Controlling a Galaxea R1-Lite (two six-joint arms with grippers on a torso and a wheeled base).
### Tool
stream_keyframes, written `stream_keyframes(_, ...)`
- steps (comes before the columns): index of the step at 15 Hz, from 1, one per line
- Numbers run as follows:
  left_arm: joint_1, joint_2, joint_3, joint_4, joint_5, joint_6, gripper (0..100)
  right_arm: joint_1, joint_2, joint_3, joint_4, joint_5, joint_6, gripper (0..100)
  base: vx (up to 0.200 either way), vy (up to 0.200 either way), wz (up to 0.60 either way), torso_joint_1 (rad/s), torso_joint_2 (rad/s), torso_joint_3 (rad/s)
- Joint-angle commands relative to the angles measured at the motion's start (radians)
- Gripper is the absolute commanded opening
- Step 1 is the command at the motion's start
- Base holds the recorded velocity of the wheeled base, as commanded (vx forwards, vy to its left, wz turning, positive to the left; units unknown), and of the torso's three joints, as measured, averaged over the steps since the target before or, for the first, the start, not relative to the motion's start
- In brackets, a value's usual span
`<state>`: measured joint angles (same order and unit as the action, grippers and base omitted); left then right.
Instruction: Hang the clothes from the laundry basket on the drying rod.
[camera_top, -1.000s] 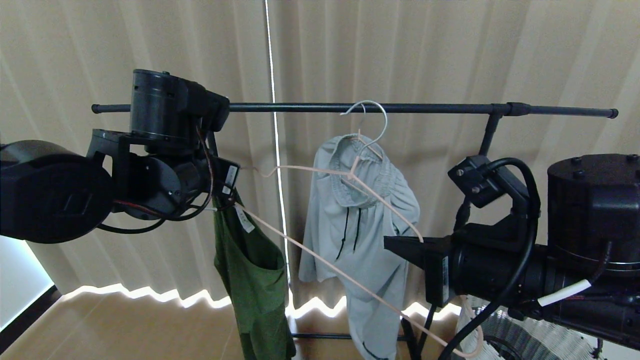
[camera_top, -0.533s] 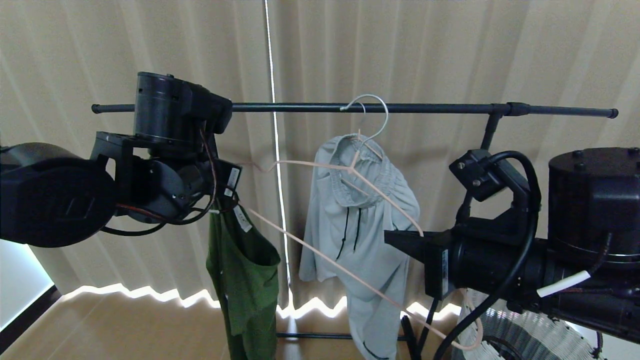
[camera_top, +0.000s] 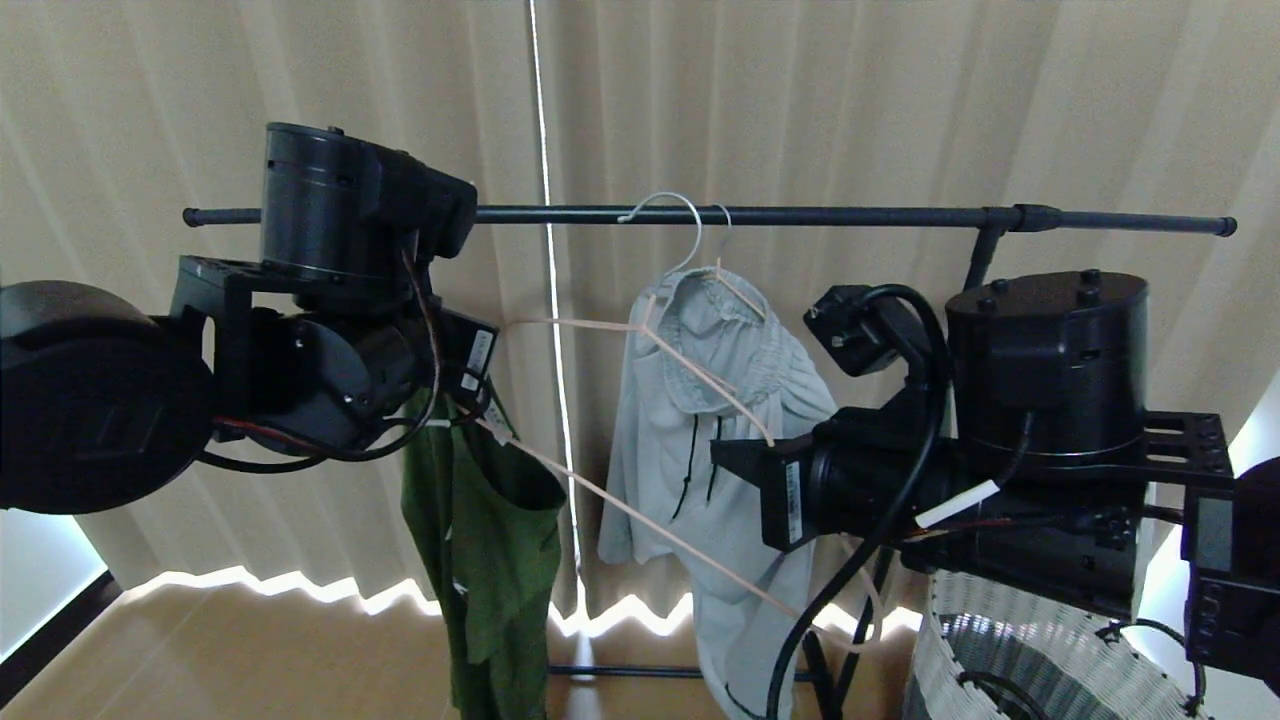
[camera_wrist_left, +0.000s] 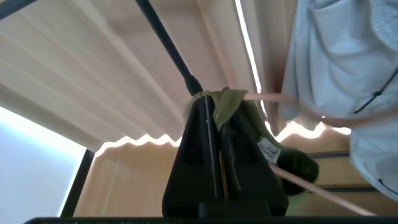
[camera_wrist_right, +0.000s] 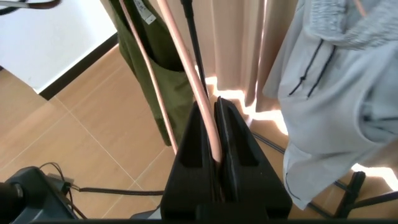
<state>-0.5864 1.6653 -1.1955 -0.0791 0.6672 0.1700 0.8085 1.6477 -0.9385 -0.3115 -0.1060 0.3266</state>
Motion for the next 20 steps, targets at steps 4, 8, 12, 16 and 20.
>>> stream_keyframes(4, -0.039, -0.027, 0.002, -0.001, -0.008, 0.002, 0, 0.026, 0.06, -0.022, 0.0, 0.0, 0.0, 0, 0.0, 0.0, 0.0, 0.0, 0.0, 0.0)
stream_keyframes(8, -0.165, -0.042, 0.001, -0.022, -0.1, 0.006, 0, 0.029, 0.083, -0.042, -0.001, 0.0, 0.002, 0, 0.0, 0.0, 0.0, 0.0, 0.0, 0.0)
stream_keyframes(12, -0.213, -0.062, 0.002, -0.022, -0.196, 0.006, 0, 0.028, 0.096, -0.052, -0.003, 0.0, 0.006, 0, 0.0, 0.0, 0.0, 0.0, 0.0, 0.0)
stream_keyframes(16, -0.224, -0.104, 0.05, -0.024, -0.285, 0.006, 0, 0.024, 0.09, -0.06, -0.003, 0.0, 0.008, 0, 0.0, 0.0, 0.0, 0.0, 0.0, 0.0)
stream_keyframes(20, -0.222, -0.187, 0.163, -0.027, -0.379, 0.011, 0, 0.008, 0.07, -0.059, -0.015, -0.011, 0.009, 0, 0.0, 0.0, 0.0, 0.0, 0.0, 0.0)
